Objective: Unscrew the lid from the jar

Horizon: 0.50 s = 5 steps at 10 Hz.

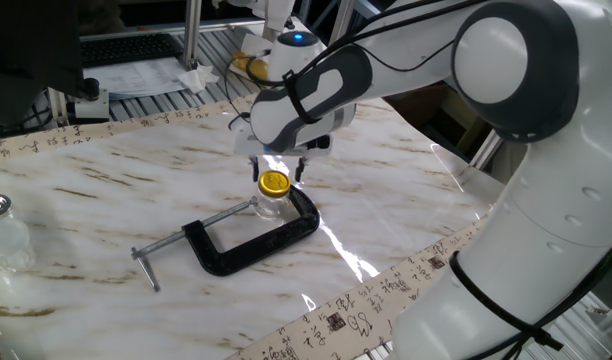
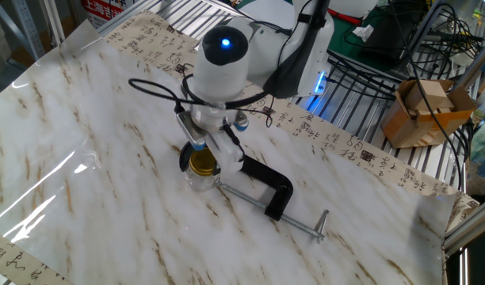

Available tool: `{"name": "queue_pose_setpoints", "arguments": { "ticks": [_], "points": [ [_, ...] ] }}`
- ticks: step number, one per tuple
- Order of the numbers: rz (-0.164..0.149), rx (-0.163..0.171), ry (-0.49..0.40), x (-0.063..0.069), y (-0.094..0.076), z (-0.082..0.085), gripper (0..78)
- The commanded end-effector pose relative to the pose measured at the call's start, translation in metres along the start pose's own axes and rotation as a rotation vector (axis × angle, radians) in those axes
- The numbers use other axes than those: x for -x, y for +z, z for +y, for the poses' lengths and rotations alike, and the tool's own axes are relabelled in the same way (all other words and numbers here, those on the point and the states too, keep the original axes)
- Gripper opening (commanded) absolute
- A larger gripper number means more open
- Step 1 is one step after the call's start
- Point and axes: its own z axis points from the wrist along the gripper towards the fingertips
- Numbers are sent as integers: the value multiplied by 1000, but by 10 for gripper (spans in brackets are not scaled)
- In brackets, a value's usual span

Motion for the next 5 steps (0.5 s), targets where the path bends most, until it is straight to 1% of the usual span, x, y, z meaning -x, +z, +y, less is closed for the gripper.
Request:
{"name": "queue_pose_setpoints", "arguments": {
  "ticks": [1, 3, 4, 5],
  "points": [
    [31, 62, 871, -3, -21, -14, 774],
    [26, 87, 996, -3, -21, -14, 774],
    [29, 103, 1033, -5, -20, -14, 774],
    [29, 115, 1049, -8, -18, -14, 774]
  ]
}}
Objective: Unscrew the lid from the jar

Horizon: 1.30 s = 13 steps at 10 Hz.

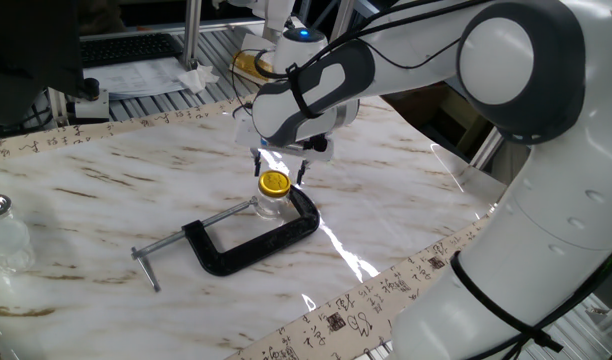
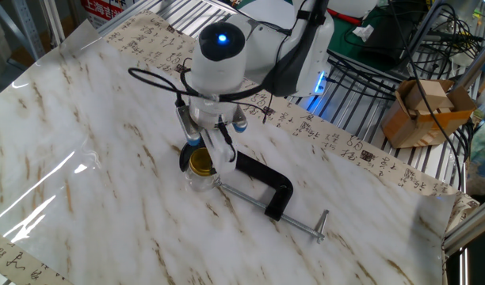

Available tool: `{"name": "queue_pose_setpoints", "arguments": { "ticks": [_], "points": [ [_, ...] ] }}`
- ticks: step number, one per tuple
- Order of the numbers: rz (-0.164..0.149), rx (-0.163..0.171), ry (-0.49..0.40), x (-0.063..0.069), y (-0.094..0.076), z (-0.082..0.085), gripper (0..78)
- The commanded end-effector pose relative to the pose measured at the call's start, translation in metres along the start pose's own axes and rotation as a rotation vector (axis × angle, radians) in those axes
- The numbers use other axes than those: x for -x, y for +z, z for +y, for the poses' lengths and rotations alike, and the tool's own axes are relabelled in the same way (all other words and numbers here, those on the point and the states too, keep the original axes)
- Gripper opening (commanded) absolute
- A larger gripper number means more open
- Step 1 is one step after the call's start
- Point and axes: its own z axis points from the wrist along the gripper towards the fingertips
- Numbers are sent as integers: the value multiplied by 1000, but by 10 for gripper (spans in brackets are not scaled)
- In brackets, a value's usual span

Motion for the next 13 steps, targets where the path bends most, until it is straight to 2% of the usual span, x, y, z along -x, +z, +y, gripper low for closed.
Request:
{"name": "queue_pose_setpoints", "arguments": {
  "ticks": [1, 6, 11, 13],
  "points": [
    [15, 107, 848, -8, -12, -13, 774],
    [15, 140, 929, -11, -8, -11, 774],
    [14, 139, 1025, -10, 0, -4, 774],
    [25, 142, 1051, -9, 4, -3, 774]
  ]
}}
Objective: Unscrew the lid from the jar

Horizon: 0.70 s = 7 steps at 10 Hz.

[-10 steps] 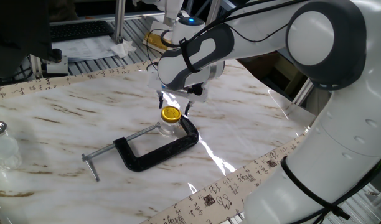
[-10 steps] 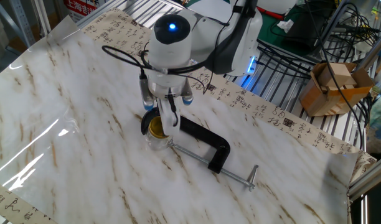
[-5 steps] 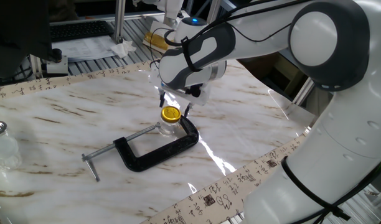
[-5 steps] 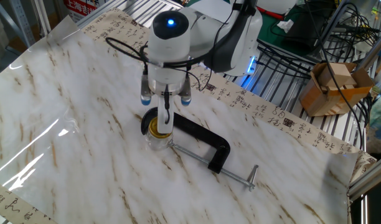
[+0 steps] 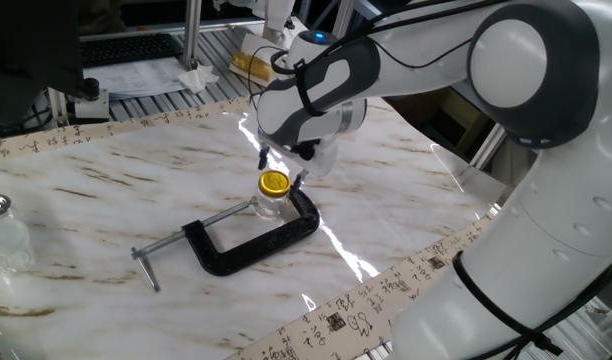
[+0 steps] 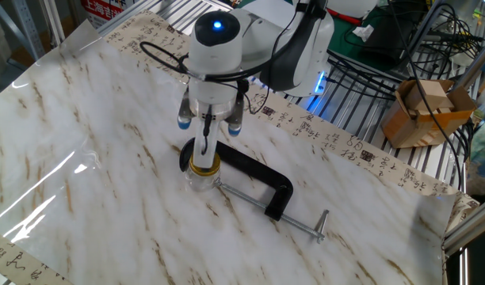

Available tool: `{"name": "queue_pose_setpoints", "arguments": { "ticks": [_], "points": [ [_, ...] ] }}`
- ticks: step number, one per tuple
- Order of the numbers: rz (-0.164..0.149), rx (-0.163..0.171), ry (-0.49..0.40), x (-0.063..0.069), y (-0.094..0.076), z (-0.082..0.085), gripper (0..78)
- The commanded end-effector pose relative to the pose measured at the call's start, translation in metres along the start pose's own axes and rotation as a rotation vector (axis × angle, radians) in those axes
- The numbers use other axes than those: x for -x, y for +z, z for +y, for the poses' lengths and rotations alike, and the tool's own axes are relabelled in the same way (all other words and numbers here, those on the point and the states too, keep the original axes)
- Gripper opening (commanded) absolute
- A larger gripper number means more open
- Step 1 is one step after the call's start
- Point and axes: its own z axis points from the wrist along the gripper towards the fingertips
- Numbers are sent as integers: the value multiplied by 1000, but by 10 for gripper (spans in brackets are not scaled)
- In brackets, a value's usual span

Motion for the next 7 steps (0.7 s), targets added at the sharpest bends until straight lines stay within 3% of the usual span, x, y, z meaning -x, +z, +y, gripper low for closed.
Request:
{"name": "queue_pose_setpoints", "arguments": {
  "ticks": [1, 7],
  "points": [
    [-2, 79, 526, -3, 8, 0, 774],
    [-9, 79, 544, 3, 14, 1, 774]
  ]
}}
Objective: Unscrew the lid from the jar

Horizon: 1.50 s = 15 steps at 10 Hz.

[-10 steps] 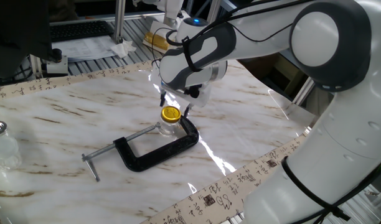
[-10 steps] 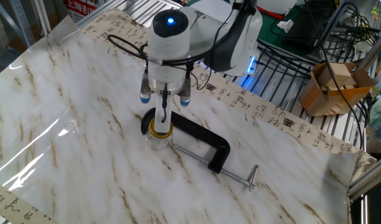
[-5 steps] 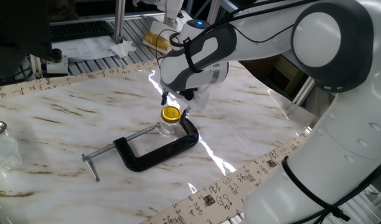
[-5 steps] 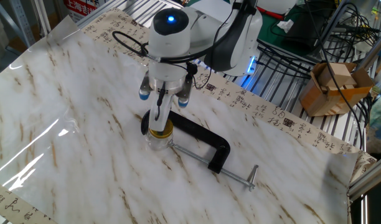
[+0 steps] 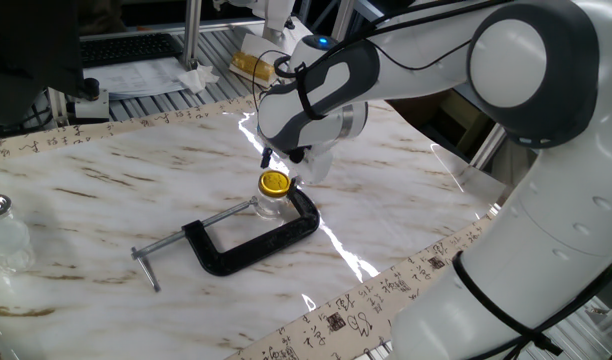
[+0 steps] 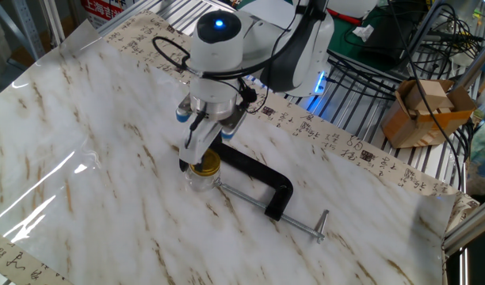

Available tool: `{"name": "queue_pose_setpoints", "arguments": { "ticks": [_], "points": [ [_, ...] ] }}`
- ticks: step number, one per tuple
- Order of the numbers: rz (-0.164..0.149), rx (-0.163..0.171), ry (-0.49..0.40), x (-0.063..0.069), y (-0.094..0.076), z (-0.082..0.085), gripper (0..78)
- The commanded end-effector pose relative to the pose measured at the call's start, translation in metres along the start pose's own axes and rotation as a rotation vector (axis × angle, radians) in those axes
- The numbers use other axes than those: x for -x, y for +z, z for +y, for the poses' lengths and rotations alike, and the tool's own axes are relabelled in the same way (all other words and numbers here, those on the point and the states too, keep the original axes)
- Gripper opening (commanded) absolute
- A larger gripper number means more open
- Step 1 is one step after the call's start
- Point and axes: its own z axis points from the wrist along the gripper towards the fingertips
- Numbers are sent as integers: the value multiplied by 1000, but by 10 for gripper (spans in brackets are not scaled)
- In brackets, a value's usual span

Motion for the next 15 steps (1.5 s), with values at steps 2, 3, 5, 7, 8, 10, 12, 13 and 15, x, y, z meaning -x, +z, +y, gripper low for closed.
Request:
{"name": "queue_pose_setpoints", "arguments": {
  "ticks": [2, 3, 5, 7, 8, 10, 12, 13, 15],
  "points": [
    [-5, 42, 255, 2, 9, 3, 774],
    [-5, 43, 251, 2, 11, 5, 774],
    [-8, 43, 240, 2, 11, 6, 774],
    [-8, 39, 219, 1, 11, 6, 774],
    [-8, 37, 208, 1, 12, 7, 774],
    [-13, 34, 210, 0, 16, 8, 774],
    [-17, 33, 215, -1, 17, 9, 774],
    [-17, 32, 215, -1, 17, 9, 774],
    [-16, 30, 220, -1, 17, 9, 774]
  ]
}}
